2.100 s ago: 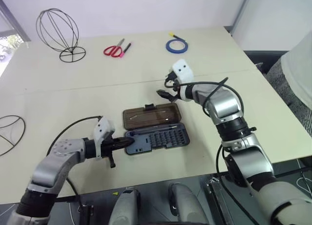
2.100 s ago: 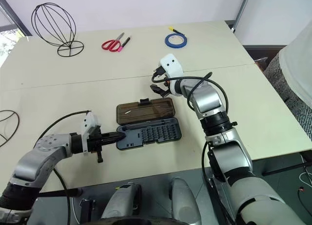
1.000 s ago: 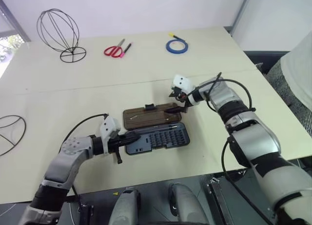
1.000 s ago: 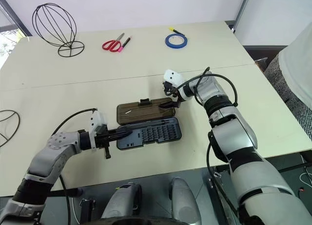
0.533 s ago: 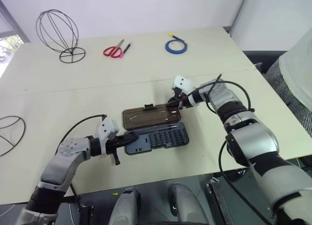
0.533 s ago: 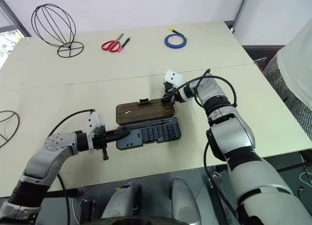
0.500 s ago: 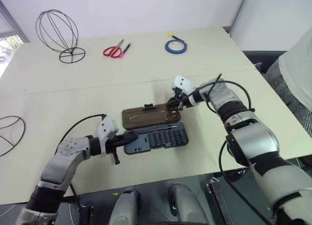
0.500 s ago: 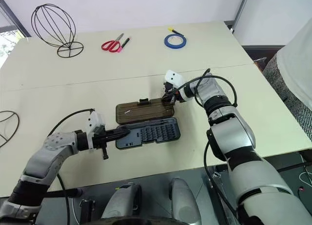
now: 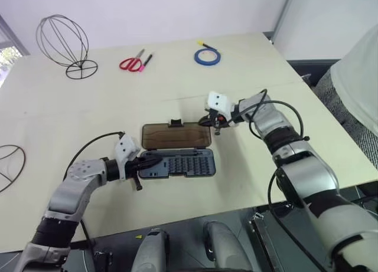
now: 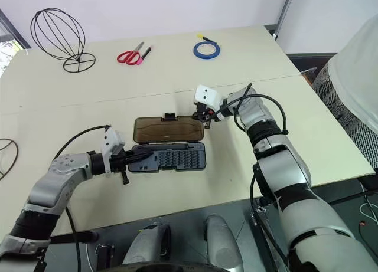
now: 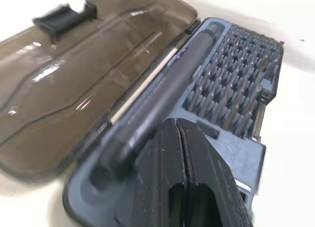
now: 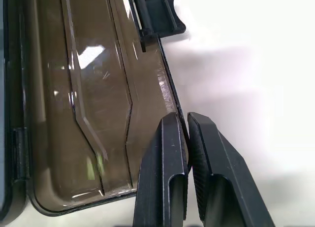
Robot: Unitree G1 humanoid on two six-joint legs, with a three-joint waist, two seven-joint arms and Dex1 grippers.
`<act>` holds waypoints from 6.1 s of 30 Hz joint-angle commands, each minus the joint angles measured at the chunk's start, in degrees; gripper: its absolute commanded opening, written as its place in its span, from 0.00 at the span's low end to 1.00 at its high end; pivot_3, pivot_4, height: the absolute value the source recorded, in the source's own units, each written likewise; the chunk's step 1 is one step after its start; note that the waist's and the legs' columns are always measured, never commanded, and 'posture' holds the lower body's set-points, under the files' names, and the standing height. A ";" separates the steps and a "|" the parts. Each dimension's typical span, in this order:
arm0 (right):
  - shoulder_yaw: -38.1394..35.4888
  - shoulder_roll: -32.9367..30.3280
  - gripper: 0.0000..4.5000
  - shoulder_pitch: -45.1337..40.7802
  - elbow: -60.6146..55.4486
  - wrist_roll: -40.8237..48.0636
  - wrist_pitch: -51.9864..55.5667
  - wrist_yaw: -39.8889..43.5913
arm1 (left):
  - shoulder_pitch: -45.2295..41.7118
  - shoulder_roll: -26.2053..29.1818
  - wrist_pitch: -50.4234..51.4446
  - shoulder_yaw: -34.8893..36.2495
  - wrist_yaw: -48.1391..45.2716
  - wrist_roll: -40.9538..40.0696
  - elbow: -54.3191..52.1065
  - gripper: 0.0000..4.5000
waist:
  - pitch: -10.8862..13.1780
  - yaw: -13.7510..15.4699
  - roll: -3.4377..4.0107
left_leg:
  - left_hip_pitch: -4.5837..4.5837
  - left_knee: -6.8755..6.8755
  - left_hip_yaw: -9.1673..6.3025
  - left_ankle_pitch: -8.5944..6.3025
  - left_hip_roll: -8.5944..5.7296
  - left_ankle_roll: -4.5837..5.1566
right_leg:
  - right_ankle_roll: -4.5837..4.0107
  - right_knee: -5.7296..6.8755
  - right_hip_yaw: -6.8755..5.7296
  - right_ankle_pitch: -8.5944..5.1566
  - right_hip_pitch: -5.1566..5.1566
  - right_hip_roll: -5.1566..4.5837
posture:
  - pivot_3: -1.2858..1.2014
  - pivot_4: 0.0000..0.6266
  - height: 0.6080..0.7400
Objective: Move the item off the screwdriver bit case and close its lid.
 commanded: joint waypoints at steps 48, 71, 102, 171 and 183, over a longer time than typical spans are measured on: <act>1.76 -2.41 0.01 16.08 -35.55 -6.84 -6.88 -18.05 | -23.23 -1.38 0.66 14.66 5.19 -3.70 35.72 0.00 | 0.00 0.22 -0.05 | -0.17 0.07 -0.01 0.04 -0.05 -0.07 | 0.02 -0.03 -0.02 0.01 -0.09 -0.03 | 0.52 0.24 1.00; 1.18 -3.61 0.66 16.40 -38.81 -5.85 -2.26 -15.41 | -21.13 -1.87 2.99 10.30 -2.72 -1.69 31.28 0.00 | 0.00 1.28 -0.05 | -0.22 0.11 -0.01 0.04 -0.05 -0.06 | 0.02 0.01 -0.02 0.01 -0.13 -0.06 | 0.52 0.24 1.00; -15.57 -8.61 0.99 29.97 -69.94 28.95 46.89 -14.49 | 5.82 10.22 19.34 20.10 -5.53 -14.62 -7.01 0.00 | 0.00 1.57 -0.04 | -0.35 0.14 -0.06 0.03 0.02 -0.05 | 0.01 -0.05 -0.06 0.00 -0.18 -0.12 | 0.52 0.24 1.00; -1.96 17.31 0.01 44.98 -83.20 34.36 77.55 -57.65 | -32.80 -12.11 -9.31 -15.02 -23.92 17.69 40.68 0.00 | -0.18 2.10 -0.10 | -0.18 0.23 -0.15 0.03 -0.01 -0.03 | 0.03 -0.04 -0.13 -0.01 0.03 0.07 | 0.52 0.24 1.00; 0.47 15.94 0.01 43.67 -82.58 33.73 75.17 -56.92 | -28.80 -11.63 -9.30 -15.80 -24.41 19.12 35.94 0.00 | -0.58 1.37 -0.07 | -0.08 0.14 -0.19 0.02 0.01 -0.01 | 0.03 -0.04 -0.12 -0.02 0.09 0.10 | 0.52 0.24 1.00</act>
